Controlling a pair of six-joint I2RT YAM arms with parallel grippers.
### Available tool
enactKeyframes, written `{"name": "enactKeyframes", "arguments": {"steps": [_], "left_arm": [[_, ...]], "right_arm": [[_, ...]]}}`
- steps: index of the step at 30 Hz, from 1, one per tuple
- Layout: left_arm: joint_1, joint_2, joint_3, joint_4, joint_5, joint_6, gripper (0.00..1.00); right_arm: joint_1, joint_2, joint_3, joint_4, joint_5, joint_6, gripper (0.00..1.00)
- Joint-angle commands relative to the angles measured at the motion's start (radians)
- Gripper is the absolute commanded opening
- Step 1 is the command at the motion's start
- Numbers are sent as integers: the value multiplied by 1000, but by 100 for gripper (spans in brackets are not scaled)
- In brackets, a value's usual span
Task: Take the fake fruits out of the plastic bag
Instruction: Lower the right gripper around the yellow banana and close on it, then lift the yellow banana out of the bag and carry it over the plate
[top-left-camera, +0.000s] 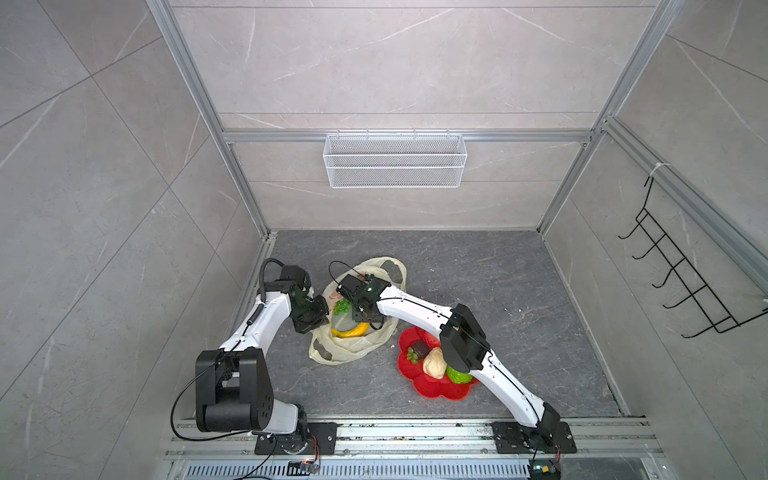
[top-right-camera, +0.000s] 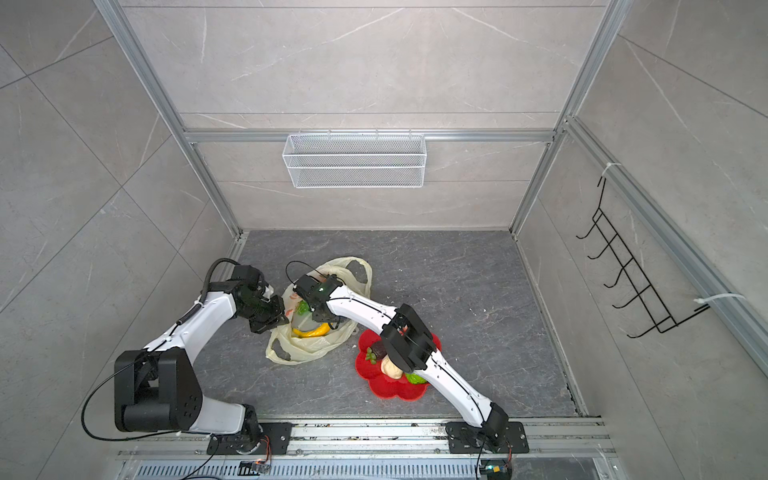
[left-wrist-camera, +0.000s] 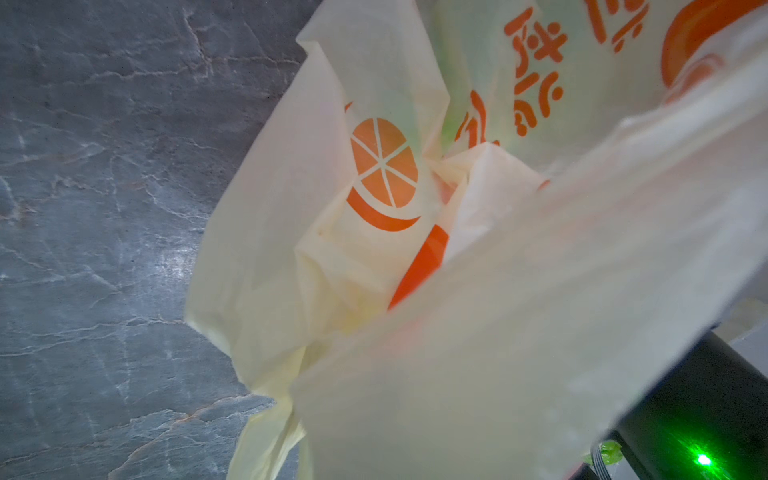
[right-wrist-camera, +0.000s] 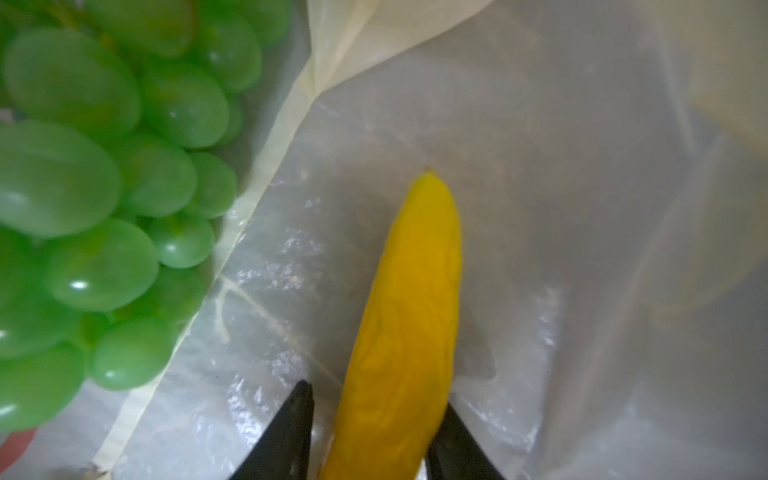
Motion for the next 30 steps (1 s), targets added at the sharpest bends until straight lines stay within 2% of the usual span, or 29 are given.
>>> {"name": "enactKeyframes", "arguments": {"steps": [1, 4, 14, 30], "left_arm": [[-4, -21, 24, -19, 7, 26, 0], [-4, -21, 23, -19, 7, 27, 0], [-4, -21, 25, -19, 7, 26, 0], [-5, -20, 23, -17, 12, 28, 0]], "right_arm": [[5, 12, 11, -9, 14, 5, 38], [4, -33, -36, 30, 31, 4, 34], [11, -196, -211, 180, 90, -19, 31], [20, -345, -264, 198, 201, -114, 29]]}}
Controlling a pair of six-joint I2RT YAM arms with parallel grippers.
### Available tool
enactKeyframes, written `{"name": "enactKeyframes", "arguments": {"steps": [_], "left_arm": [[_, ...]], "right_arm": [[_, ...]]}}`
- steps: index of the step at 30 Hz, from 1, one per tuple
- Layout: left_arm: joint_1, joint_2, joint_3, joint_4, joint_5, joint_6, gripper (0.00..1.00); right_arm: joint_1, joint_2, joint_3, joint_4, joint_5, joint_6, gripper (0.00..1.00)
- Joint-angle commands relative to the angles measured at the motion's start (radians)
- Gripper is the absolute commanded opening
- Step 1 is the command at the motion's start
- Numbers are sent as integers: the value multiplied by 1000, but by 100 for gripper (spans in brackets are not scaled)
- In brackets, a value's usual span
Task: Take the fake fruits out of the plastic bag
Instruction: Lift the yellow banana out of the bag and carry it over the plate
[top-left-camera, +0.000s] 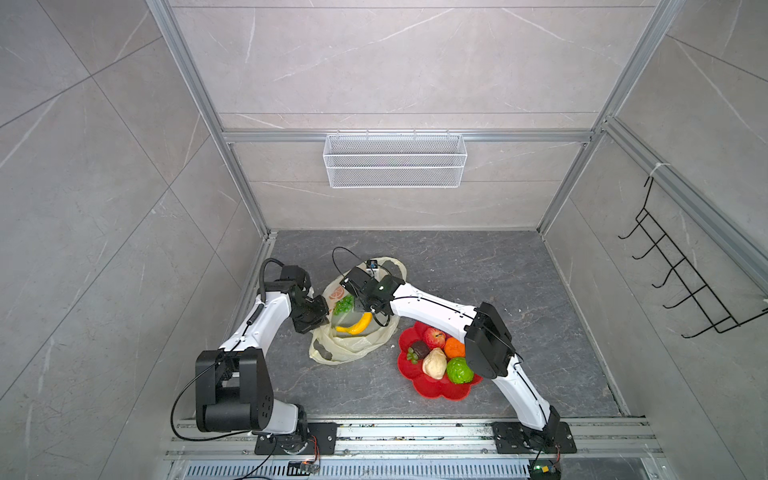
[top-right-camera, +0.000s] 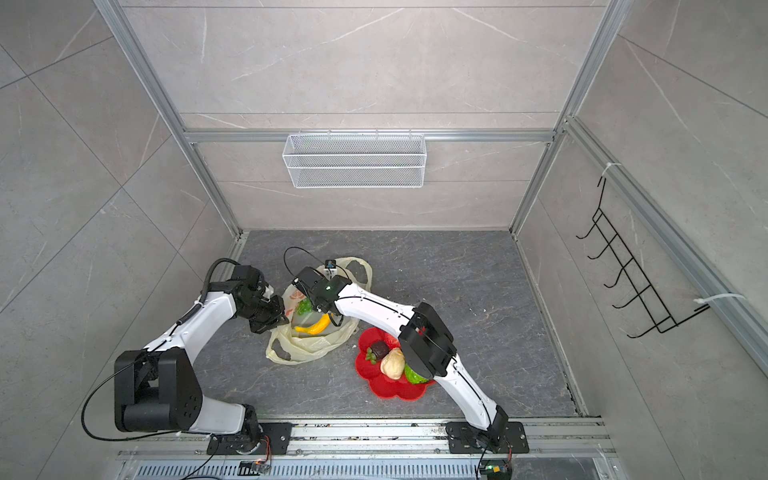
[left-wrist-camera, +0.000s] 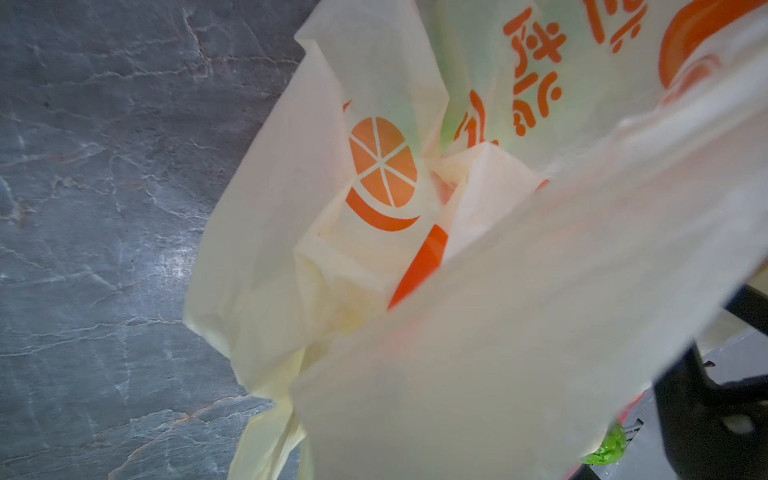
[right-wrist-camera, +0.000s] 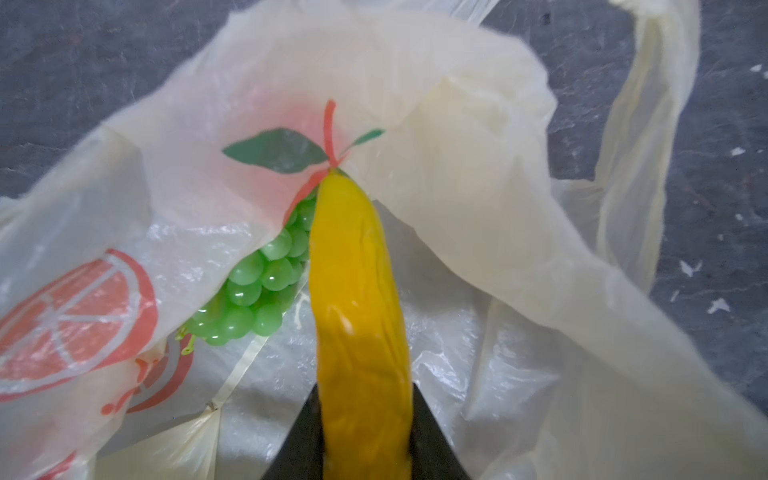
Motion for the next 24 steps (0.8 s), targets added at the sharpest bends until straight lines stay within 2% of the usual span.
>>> {"name": "enactKeyframes", "arguments": {"steps": [1, 9, 18, 24], "left_arm": [[-4, -20, 23, -19, 12, 28, 0], [-3, -17, 23, -19, 12, 29, 0], [-4, -11, 27, -18, 15, 31, 0], [-3, -5, 28, -20, 9, 32, 0]], "right_arm": [[0, -77, -12, -9, 56, -46, 29], [-13, -193, -116, 23, 28, -93, 29], [-122, -548, -557, 116, -90, -248, 28], [-216, -741, -782, 65, -185, -319, 27]]}}
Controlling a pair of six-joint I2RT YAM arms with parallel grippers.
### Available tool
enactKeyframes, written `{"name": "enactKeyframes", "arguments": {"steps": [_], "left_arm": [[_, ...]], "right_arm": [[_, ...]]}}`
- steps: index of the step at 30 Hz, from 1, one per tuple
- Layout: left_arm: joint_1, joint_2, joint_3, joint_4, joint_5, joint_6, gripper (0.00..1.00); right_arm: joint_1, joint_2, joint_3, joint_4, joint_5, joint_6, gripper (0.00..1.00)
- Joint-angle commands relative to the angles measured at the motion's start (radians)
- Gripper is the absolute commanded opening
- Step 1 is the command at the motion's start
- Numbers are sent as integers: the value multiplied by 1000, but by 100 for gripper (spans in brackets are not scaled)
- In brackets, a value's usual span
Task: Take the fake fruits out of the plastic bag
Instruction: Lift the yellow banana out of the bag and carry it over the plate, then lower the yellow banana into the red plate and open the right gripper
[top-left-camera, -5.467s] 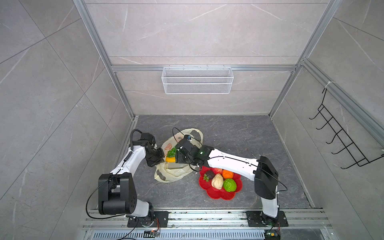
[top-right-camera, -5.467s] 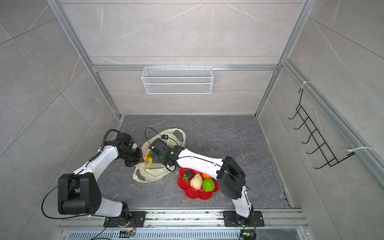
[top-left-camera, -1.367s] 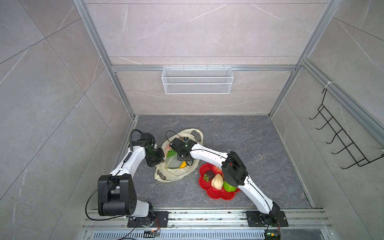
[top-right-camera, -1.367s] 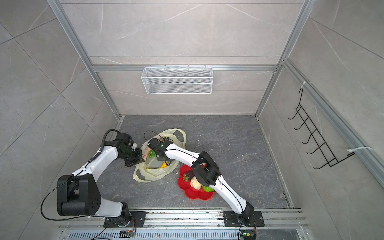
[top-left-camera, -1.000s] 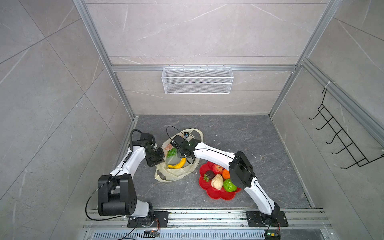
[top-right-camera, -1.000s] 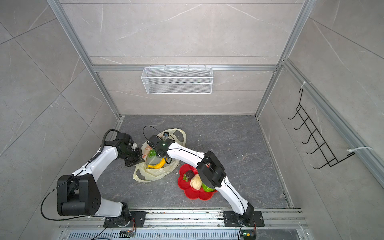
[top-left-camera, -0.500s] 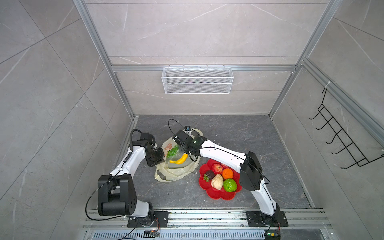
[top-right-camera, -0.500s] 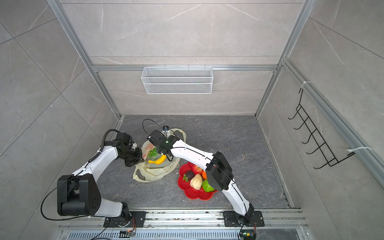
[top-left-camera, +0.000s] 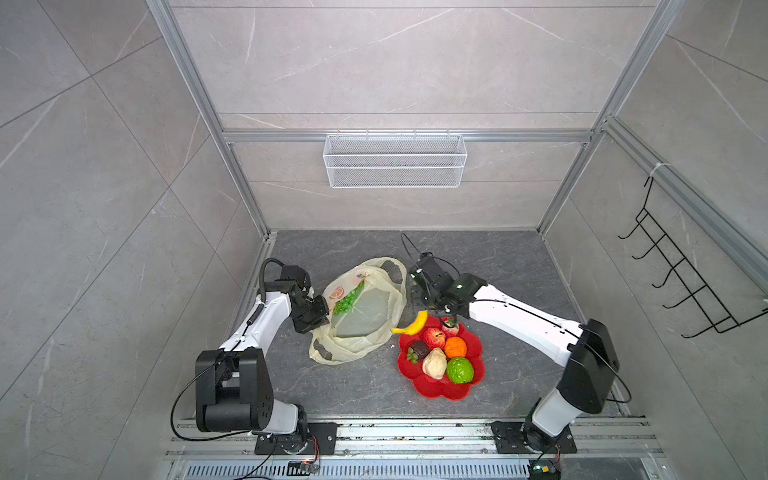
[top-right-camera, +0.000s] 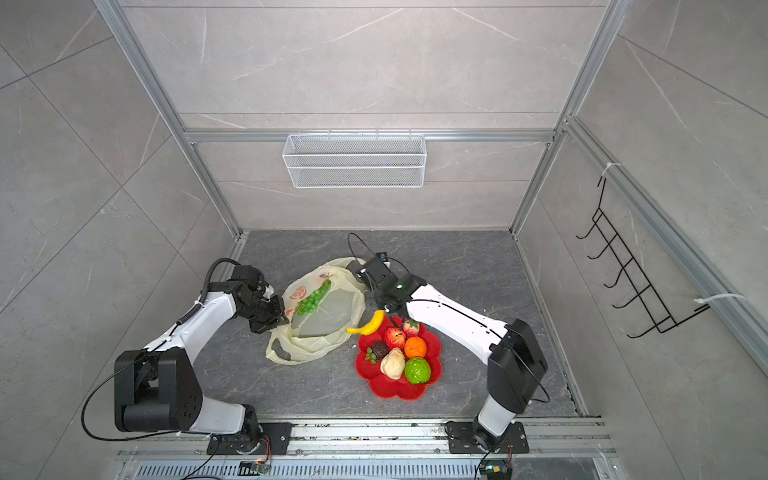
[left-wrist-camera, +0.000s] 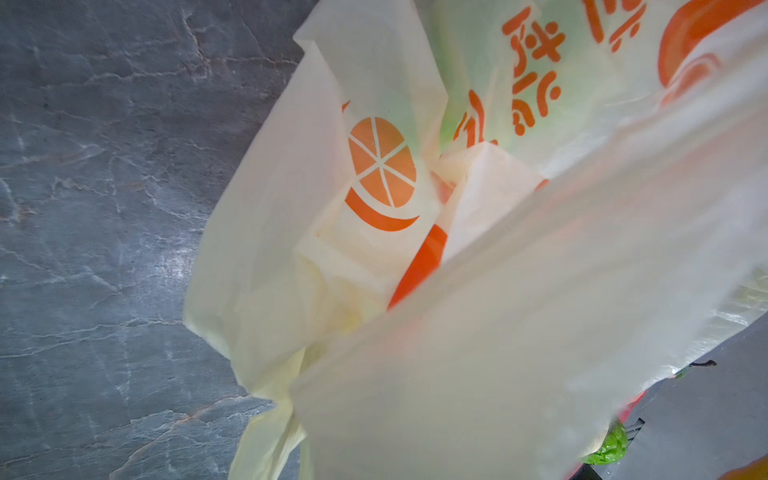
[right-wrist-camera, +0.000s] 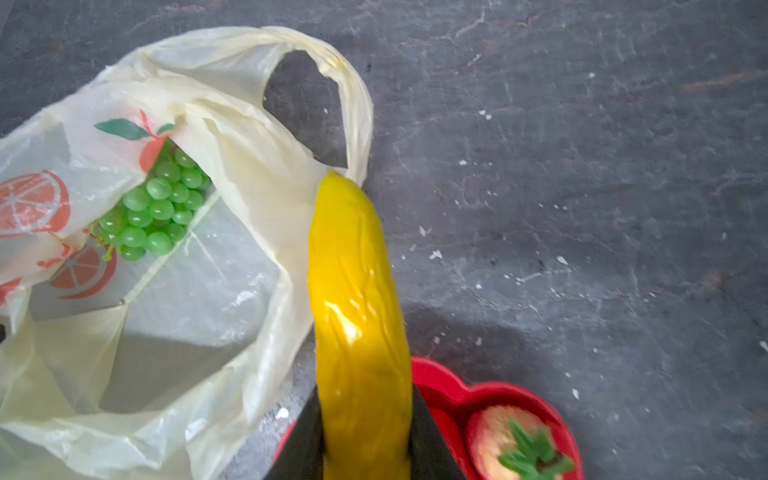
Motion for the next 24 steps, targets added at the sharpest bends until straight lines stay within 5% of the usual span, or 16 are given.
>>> {"name": "enactKeyframes", "arguments": {"steps": [1, 24], "left_arm": [[-3, -4, 28, -19, 7, 26, 0], [-2, 6, 28, -23, 1, 27, 0]], "right_arm": [[-26, -81, -95, -44, -68, -66, 27], [-27, -276, -328, -244, -46, 46, 28]]}}
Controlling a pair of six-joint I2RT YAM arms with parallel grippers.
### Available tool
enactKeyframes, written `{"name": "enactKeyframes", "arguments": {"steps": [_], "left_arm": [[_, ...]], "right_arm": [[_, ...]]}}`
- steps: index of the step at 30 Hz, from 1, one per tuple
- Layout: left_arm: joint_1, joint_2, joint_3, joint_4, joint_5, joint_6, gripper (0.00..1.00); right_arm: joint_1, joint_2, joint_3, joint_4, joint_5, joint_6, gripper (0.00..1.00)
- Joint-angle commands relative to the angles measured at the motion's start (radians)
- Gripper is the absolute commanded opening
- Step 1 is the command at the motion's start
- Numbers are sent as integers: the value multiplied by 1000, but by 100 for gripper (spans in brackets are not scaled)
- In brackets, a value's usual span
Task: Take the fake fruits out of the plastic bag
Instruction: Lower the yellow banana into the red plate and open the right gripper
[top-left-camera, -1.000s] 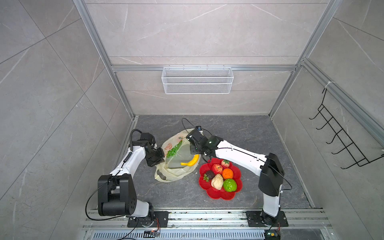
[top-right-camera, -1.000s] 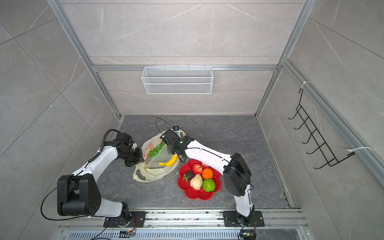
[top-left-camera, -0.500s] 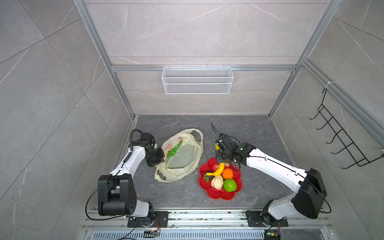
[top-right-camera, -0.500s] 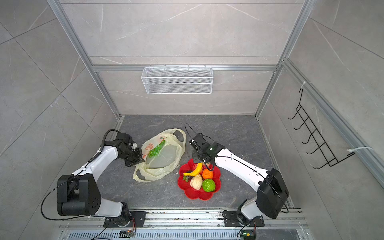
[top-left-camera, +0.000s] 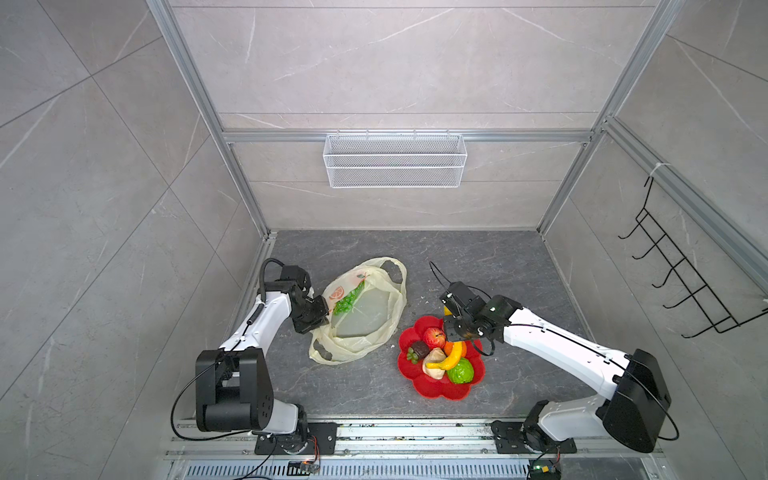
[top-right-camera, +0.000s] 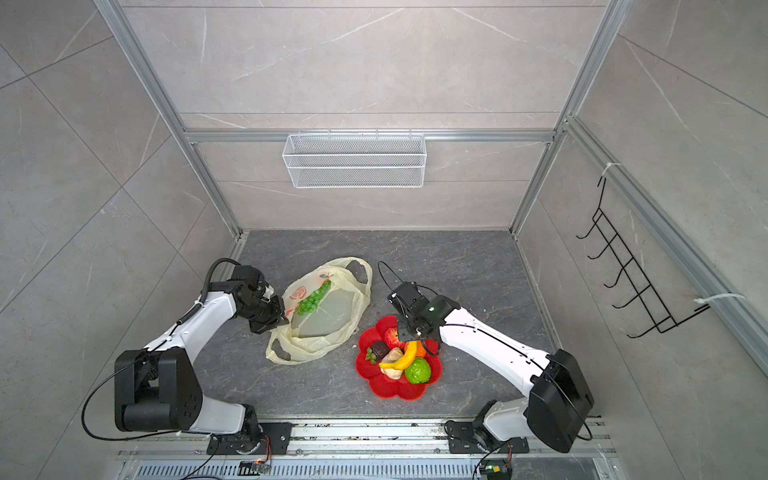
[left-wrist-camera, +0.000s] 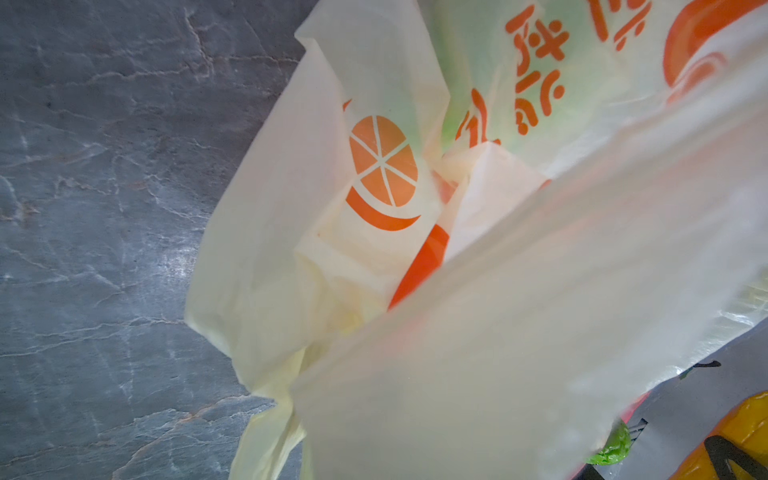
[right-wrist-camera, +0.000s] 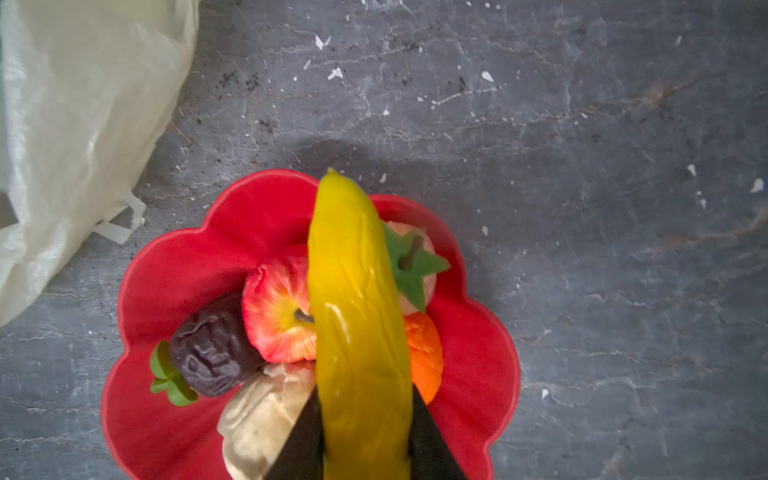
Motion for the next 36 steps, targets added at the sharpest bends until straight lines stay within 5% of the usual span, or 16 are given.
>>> {"name": "enactKeyframes", "arguments": {"steps": [1, 36], "left_arm": [[-3, 5, 28, -18, 5, 24, 0], [-4, 6, 24, -18, 5, 23, 0]], "right_arm": [[4, -32, -24, -100, 38, 42, 28], [-3, 39, -178, -128, 33, 200, 32]]}}
